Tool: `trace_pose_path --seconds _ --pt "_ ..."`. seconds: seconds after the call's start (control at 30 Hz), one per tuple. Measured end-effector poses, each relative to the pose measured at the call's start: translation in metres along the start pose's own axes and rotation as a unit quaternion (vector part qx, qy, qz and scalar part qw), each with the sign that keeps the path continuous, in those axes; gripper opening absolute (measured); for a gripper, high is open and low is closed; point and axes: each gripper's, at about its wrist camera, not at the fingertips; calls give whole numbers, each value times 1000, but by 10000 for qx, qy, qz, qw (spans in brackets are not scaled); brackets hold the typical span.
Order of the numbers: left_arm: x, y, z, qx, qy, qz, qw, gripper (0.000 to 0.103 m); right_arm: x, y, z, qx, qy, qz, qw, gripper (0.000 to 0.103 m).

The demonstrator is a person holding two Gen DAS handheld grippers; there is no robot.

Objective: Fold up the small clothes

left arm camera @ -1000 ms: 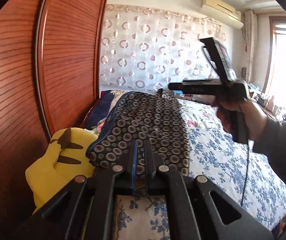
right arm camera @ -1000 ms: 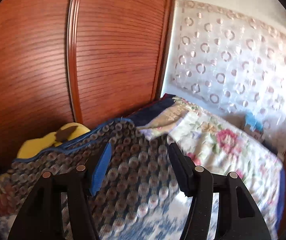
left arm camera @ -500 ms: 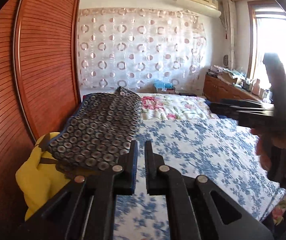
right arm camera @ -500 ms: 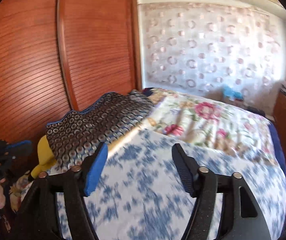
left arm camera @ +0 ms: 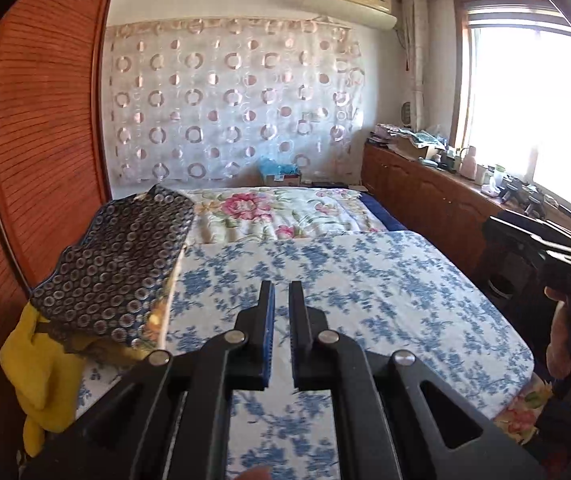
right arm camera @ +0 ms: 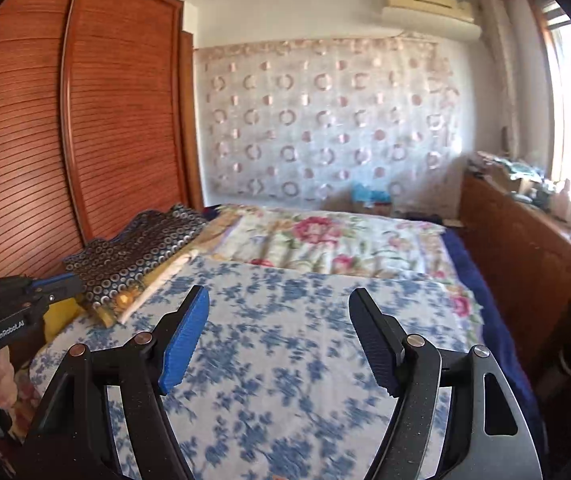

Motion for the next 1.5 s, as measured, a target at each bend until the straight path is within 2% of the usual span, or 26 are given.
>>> trace_pose_path --seconds 0.23,0.33,0.43,1.5 --pt "7 11 27 43 -114 82 9999 4 -15 34 19 -292 -397 164 9986 74" --pt "10 19 30 207 -89 186 9996 4 -16 39 24 -403 -451 222 9979 74" --pt "11 23 29 158 -31 228 9996 4 -18 43 28 -441 -516 256 9974 74" --pt "13 30 25 348 37 290 9990 4 -17 57 29 -462 -547 327 9969 74"
Point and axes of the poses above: each gripper's, at about its wrist camera, not at the fingertips, and y roughly against the way its jaws point, z to its right, x to its top, and after that the axes turned 10 degrees about -z, right-handed
